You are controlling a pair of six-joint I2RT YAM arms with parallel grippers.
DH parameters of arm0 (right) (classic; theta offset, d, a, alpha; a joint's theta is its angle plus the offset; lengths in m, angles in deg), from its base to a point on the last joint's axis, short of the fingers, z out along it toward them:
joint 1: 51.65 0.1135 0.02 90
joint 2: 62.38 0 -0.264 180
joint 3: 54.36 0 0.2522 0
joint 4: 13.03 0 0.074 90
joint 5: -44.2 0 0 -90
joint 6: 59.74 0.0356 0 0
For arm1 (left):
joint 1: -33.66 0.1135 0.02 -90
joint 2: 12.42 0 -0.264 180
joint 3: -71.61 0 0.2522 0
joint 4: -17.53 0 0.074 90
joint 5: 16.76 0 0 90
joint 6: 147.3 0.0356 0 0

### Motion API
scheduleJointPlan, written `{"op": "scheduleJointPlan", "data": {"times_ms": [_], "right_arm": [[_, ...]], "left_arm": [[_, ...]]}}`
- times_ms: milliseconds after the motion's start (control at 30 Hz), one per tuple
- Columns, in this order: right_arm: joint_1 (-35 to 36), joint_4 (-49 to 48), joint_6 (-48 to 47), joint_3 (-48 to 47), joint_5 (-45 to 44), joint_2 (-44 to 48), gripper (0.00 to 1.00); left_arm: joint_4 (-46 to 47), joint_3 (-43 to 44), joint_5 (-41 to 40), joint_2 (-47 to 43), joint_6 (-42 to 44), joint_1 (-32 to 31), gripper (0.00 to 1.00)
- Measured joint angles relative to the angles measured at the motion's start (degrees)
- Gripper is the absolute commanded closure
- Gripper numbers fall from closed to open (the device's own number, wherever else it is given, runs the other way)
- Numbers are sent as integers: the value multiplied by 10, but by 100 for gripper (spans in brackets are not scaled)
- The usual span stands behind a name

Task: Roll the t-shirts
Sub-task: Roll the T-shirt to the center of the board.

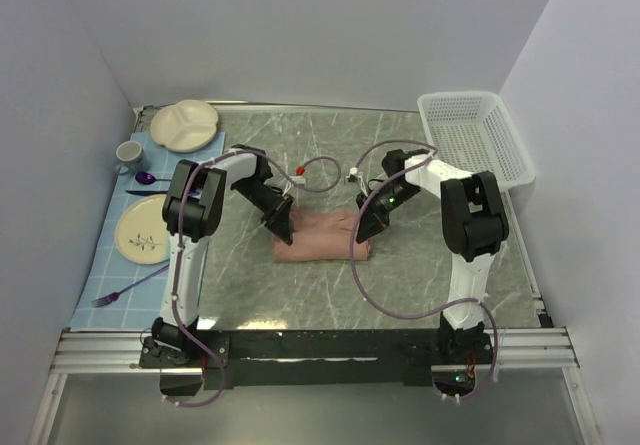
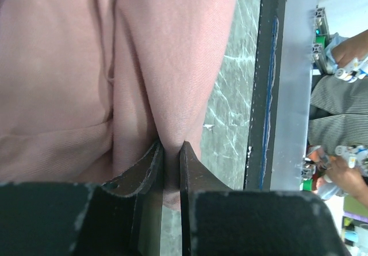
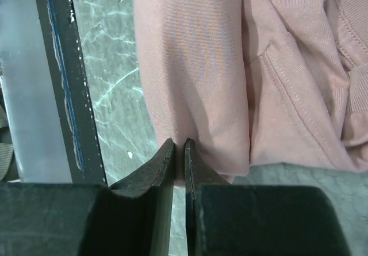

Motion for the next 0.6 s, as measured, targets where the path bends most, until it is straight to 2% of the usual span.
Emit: {"op": "scheduleJointPlan", "data": {"times_ms": [500,533,600], "right_arm": [[47,28,-27,-42,-30,-1,88],[50,26,-25,-46,-31,-4,87],[53,16,-17,-49,-32,-13,79]], "left_arm": [[17,-73,-23,-78,24,1,99],[17,-82,-26,-78,24,1,99],[16,-88,-27,-77,20,2,99]]}}
